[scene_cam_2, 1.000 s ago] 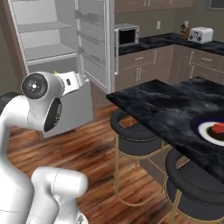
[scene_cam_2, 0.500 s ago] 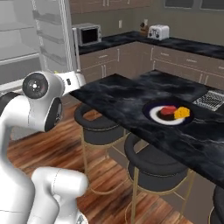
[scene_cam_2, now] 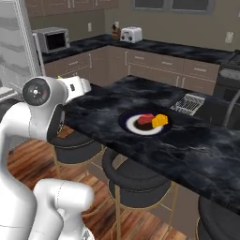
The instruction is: Take the cheese, steak, and lemon wedge from the fridge and place them on the plate on the dining counter to create an appetizer plate.
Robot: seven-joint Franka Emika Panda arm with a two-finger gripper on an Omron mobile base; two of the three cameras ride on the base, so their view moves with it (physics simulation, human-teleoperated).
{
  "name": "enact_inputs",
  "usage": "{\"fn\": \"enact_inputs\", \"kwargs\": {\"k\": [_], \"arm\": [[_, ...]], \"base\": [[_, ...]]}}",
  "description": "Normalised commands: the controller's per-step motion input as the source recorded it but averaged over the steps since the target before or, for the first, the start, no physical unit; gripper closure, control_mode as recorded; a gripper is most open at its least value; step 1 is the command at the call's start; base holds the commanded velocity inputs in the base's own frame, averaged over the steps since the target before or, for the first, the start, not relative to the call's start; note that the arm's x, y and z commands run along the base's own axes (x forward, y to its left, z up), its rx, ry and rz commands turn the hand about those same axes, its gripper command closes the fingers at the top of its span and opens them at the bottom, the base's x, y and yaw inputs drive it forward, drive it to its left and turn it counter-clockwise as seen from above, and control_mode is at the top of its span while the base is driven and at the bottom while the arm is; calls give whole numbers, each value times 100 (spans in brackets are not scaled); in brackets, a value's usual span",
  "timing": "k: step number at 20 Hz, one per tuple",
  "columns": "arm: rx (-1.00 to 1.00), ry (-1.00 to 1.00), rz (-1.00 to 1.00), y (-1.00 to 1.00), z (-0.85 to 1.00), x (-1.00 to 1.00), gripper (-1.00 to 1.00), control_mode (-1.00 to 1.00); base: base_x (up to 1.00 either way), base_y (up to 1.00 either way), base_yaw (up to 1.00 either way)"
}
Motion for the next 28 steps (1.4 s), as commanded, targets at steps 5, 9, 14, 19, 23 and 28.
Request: {"fn": "enact_inputs", "kwargs": {"k": [5,9,14,19,23,28], "arm": [[0,0,0,0,0,0,100,100],[0,0,0,0,0,0,100,100],[0,0,0,0,0,0,100,100],[0,0,0,0,0,0,100,100],[0,0,0,0,0,0,100,100],[0,1,-11,-18,0,18,100,-100]], "base": [[69,-27,-35],[64,-29,-34],[42,-23,-32],[18,-46,-23],[9,-38,-21],[6,-14,-8]]}}
